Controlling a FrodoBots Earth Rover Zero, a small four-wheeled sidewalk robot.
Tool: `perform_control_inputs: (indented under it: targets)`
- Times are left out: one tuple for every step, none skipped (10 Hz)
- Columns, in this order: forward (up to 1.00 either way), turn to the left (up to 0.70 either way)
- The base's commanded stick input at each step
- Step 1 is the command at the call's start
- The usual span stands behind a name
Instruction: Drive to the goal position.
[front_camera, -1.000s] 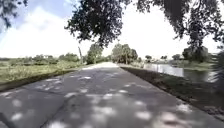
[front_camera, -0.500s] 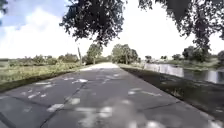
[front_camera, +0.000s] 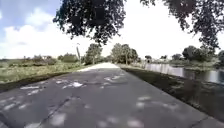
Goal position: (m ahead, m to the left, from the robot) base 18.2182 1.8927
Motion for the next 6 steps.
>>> perform_control_inputs:
  targets:
    - [0.85, 0.00]
    - [0.85, 0.00]
    - [0.85, 0.00]
    - [0.85, 0.00]
    - [0.85, 0.00]
    - [0.85, 0.00]
